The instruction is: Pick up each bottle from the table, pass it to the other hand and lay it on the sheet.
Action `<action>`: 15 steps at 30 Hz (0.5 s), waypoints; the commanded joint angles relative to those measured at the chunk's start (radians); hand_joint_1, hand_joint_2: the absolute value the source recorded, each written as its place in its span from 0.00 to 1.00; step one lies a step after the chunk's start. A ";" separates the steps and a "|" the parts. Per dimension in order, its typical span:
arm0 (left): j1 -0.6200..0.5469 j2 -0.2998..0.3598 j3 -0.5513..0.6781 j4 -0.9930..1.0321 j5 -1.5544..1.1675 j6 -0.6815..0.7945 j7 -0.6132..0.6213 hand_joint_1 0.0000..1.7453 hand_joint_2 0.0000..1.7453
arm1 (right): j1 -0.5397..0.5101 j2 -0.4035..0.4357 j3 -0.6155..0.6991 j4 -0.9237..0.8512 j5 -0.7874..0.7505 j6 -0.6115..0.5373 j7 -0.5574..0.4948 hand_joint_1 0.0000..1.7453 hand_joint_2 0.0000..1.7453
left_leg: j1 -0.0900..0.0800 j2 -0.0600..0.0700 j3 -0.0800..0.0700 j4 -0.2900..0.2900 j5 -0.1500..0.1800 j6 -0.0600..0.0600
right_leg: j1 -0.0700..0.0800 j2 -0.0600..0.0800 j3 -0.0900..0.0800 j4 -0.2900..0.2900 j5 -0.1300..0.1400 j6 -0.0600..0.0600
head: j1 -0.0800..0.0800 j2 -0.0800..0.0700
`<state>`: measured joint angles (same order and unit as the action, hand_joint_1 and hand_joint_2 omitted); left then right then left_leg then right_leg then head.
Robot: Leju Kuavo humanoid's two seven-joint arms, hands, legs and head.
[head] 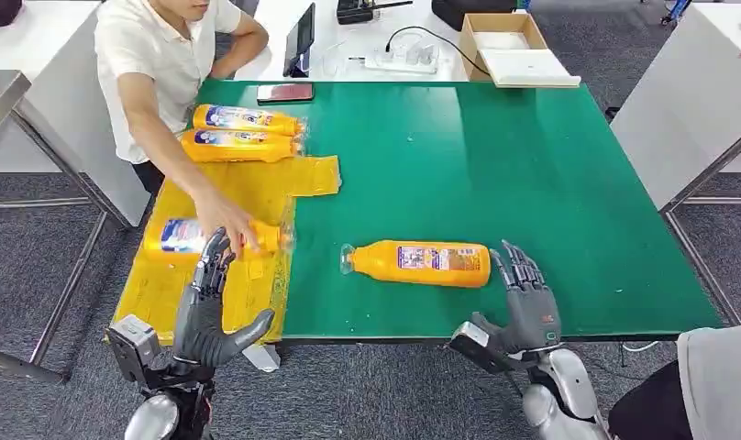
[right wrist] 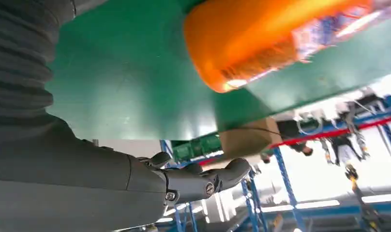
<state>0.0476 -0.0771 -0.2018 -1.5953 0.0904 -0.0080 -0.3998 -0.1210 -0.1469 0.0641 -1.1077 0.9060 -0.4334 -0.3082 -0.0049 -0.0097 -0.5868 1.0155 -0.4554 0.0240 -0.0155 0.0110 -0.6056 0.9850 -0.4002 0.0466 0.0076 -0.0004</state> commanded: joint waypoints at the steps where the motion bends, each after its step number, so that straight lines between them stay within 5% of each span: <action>1: -0.083 -0.017 -0.040 0.107 0.017 -0.015 0.014 0.00 1.00 | -0.244 0.037 0.054 0.435 -0.008 0.017 -0.031 0.00 1.00 | 0.001 0.003 0.004 -0.002 0.000 -0.002 | 0.002 0.001 0.004 -0.002 0.001 -0.002 | 0.000 0.000; 15: -0.120 -0.010 -0.074 0.137 0.027 -0.030 0.024 0.00 1.00 | -0.335 0.045 0.143 0.521 0.032 0.050 -0.023 0.00 1.00 | 0.001 0.002 0.002 0.000 0.000 -0.001 | 0.001 0.001 0.002 0.000 0.000 -0.002 | 0.000 0.000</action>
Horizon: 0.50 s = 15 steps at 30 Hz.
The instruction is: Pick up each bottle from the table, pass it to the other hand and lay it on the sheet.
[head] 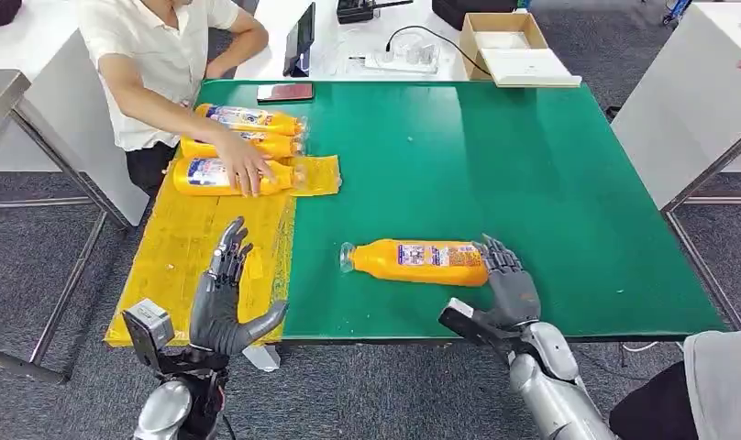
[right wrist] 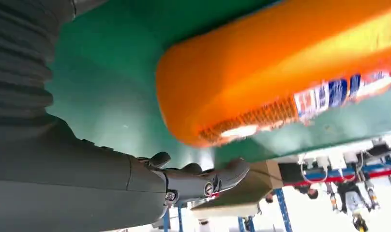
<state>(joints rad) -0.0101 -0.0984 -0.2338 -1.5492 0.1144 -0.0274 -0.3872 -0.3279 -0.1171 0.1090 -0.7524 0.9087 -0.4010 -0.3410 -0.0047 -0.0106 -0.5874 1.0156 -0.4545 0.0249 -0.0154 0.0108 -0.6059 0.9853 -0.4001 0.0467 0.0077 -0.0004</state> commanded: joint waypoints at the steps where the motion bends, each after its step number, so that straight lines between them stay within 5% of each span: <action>1: -0.065 0.012 -0.044 0.091 0.003 -0.011 0.013 0.00 1.00 | -0.140 0.016 0.111 0.164 0.035 0.027 0.014 0.00 1.00 | 0.000 0.002 0.001 0.000 0.000 -0.001 | 0.000 0.001 0.001 0.000 0.000 -0.001 | 0.000 0.000; 15: -0.069 0.014 -0.049 0.087 0.002 -0.018 0.024 0.00 1.00 | -0.156 0.024 0.129 0.159 0.024 0.074 0.025 0.00 1.00 | 0.001 0.001 0.003 0.000 0.000 -0.001 | 0.001 0.000 0.003 0.000 0.000 -0.001 | 0.000 0.000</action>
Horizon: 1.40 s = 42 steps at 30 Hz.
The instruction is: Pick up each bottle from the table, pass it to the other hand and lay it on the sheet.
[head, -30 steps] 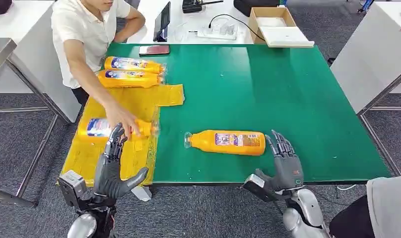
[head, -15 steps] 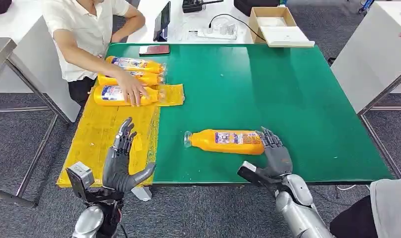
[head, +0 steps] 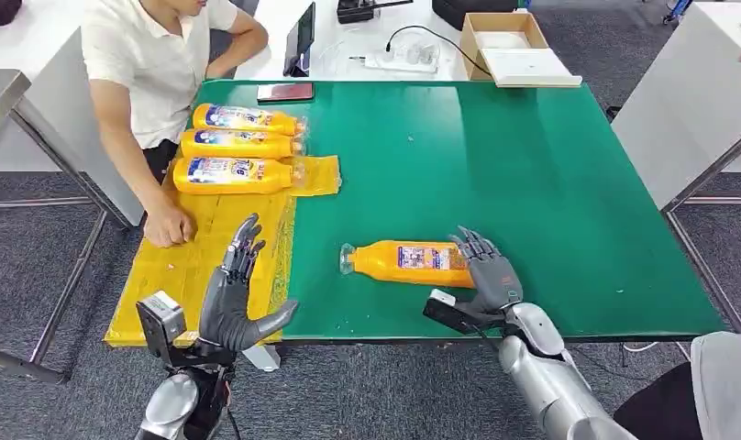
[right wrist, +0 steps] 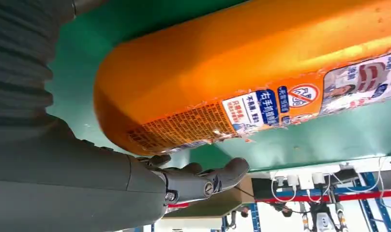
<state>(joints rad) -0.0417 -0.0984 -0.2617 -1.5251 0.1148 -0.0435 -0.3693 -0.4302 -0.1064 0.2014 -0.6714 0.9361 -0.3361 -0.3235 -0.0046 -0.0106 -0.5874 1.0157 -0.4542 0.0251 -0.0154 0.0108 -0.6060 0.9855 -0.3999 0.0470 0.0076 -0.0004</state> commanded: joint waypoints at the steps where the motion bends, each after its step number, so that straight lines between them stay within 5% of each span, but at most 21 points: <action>1: -0.037 0.014 -0.021 0.063 0.002 -0.002 0.006 0.00 1.00 | -0.054 0.013 0.037 0.078 -0.003 0.010 0.007 0.00 1.00 | 0.000 0.001 0.001 -0.001 0.000 -0.001 | 0.000 0.000 0.001 0.000 0.000 -0.001 | 0.000 0.000; 13: -0.041 0.016 -0.026 0.068 0.001 -0.007 0.010 0.00 1.00 | -0.062 0.014 0.045 0.086 -0.010 0.032 0.009 0.00 1.00 | 0.000 0.001 0.002 -0.001 -0.001 -0.001 | 0.000 0.000 0.002 -0.001 0.000 -0.001 | 0.000 0.000; 15: -0.044 0.012 -0.033 0.072 -0.004 -0.015 0.019 0.00 1.00 | -0.110 -0.010 0.140 0.134 0.142 -0.011 0.173 0.00 1.00 | 0.000 0.001 0.002 -0.001 -0.001 -0.001 | 0.000 0.000 0.002 -0.001 0.000 -0.001 | 0.000 0.000; 17: -0.032 0.012 -0.039 0.060 -0.017 -0.022 0.025 0.00 1.00 | -0.135 -0.001 0.135 0.141 0.161 -0.047 0.215 0.00 1.00 | 0.001 0.002 0.004 0.000 -0.001 -0.002 | 0.001 0.000 0.003 0.000 -0.001 -0.002 | 0.000 0.000; 23: -0.040 0.003 -0.021 0.080 -0.019 -0.012 0.028 0.00 1.00 | -0.175 0.014 0.099 0.192 0.099 0.117 0.251 0.00 1.00 | 0.000 0.003 0.002 0.000 -0.001 -0.002 | 0.001 0.001 0.002 0.000 0.000 -0.002 | 0.000 0.000; 24: -0.061 0.000 -0.031 0.110 -0.023 -0.027 0.061 0.00 1.00 | -0.222 0.014 0.108 0.302 0.112 0.373 0.452 0.00 1.00 | 0.000 0.002 0.004 -0.001 -0.001 -0.002 | 0.001 0.000 0.003 -0.001 0.000 -0.002 | 0.000 0.000; 30: -0.094 -0.010 -0.041 0.162 -0.028 -0.029 0.052 0.00 1.00 | -0.237 0.024 0.108 0.354 0.114 0.356 0.429 0.00 1.00 | 0.001 0.003 0.009 -0.001 0.000 -0.001 | 0.001 0.001 0.007 -0.002 0.000 -0.001 | 0.000 0.000; 31: -0.094 -0.007 -0.040 0.158 -0.028 -0.028 0.052 0.00 1.00 | -0.239 0.030 0.108 0.349 0.111 0.347 0.401 0.18 1.00 | 0.001 0.002 0.010 -0.001 0.000 -0.001 | 0.002 0.000 0.009 -0.003 0.000 -0.001 | 0.000 0.000; 32: -0.095 -0.007 -0.040 0.158 -0.028 -0.028 0.052 0.00 1.00 | -0.241 0.033 0.108 0.350 0.109 0.353 0.396 1.00 1.00 | 0.001 0.000 0.011 -0.001 0.000 -0.001 | 0.001 -0.002 0.011 -0.003 0.000 -0.001 | 0.001 0.000; 42: -0.116 -0.006 -0.037 0.185 -0.004 -0.035 0.039 0.00 1.00 | -0.213 0.042 0.052 0.355 0.020 0.412 0.292 1.00 1.00 | 0.001 0.000 0.013 -0.002 0.003 0.001 | 0.002 -0.002 0.013 -0.005 0.003 0.000 | 0.000 0.000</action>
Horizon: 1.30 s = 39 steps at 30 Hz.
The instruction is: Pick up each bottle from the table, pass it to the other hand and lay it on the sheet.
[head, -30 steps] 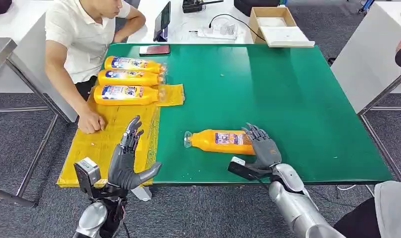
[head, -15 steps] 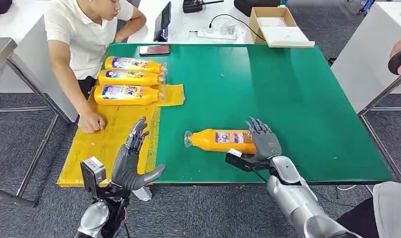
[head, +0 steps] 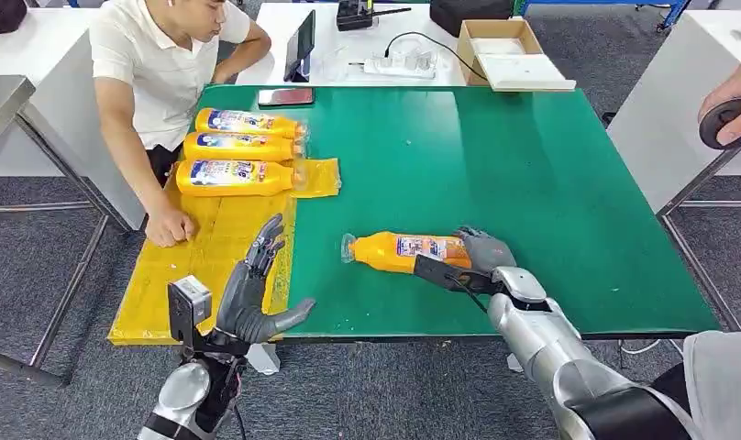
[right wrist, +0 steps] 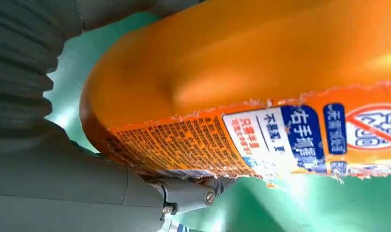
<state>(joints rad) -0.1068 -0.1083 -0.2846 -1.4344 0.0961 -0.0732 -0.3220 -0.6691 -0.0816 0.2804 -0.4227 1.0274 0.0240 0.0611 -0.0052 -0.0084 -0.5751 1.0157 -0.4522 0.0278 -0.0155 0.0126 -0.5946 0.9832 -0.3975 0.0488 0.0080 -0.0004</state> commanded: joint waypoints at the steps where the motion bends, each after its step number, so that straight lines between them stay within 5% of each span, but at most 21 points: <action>1: -0.049 0.006 -0.015 0.091 0.015 -0.005 -0.009 0.00 1.00 | 0.031 0.016 -0.025 0.101 -0.071 0.037 -0.111 1.00 1.00 | 0.002 -0.003 0.001 -0.003 0.002 -0.003 | 0.002 -0.005 0.002 -0.004 0.001 -0.003 | 0.000 0.000; 12: -0.021 0.023 -0.020 0.044 0.021 0.000 -0.017 0.00 1.00 | 0.072 0.043 -0.044 0.050 -0.152 -0.079 -0.279 1.00 1.00 | 0.002 0.000 0.002 -0.001 0.000 -0.003 | 0.002 -0.001 0.003 -0.002 0.000 -0.002 | 0.000 0.000; 16: 0.027 -0.001 0.017 -0.023 0.037 0.074 -0.069 0.00 1.00 | 0.126 0.082 -0.119 -0.055 -0.300 -0.173 -0.475 1.00 1.00 | 0.002 0.001 0.002 -0.001 -0.001 -0.002 | 0.002 0.000 0.002 -0.002 0.000 -0.002 | 0.000 0.000; 24: 0.037 -0.001 0.016 -0.045 0.037 0.086 -0.072 0.00 1.00 | 0.135 0.086 -0.116 -0.084 -0.315 -0.170 -0.478 1.00 1.00 | 0.002 0.000 -0.002 -0.001 -0.001 -0.002 | 0.002 -0.001 -0.002 0.000 -0.001 -0.001 | 0.000 0.000; 26: 0.073 -0.026 0.044 -0.101 0.038 0.173 -0.130 0.00 1.00 | 0.188 0.115 -0.153 -0.219 -0.434 -0.175 -0.586 1.00 1.00 | 0.001 0.000 -0.005 0.000 -0.001 -0.002 | 0.001 0.000 -0.004 0.001 0.000 -0.001 | 0.000 0.000; 32: 0.189 -0.038 0.021 -0.199 0.157 0.187 -0.126 0.00 1.00 | 0.436 0.150 -0.122 -0.809 -0.727 -0.152 -0.572 1.00 1.00 | 0.001 0.003 -0.006 0.000 -0.004 -0.003 | 0.001 0.002 -0.005 0.002 -0.002 -0.002 | 0.000 0.000; 39: 0.186 -0.042 -0.001 -0.166 0.144 0.191 -0.142 0.00 1.00 | 0.474 0.155 -0.104 -0.865 -0.768 -0.163 -0.575 1.00 1.00 | 0.001 -0.003 -0.011 0.000 -0.003 -0.002 | 0.001 -0.002 -0.009 0.001 -0.003 -0.001 | 0.000 0.000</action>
<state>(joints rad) 0.0748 -0.1457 -0.2750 -1.6083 0.2396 0.1171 -0.4627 -0.2514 0.0569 0.1812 -1.1011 0.2746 -0.1350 -0.5173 -0.0046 -0.0123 -0.5887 1.0156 -0.4532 0.0271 -0.0154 0.0105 -0.6059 0.9836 -0.3988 0.0495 0.0076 -0.0004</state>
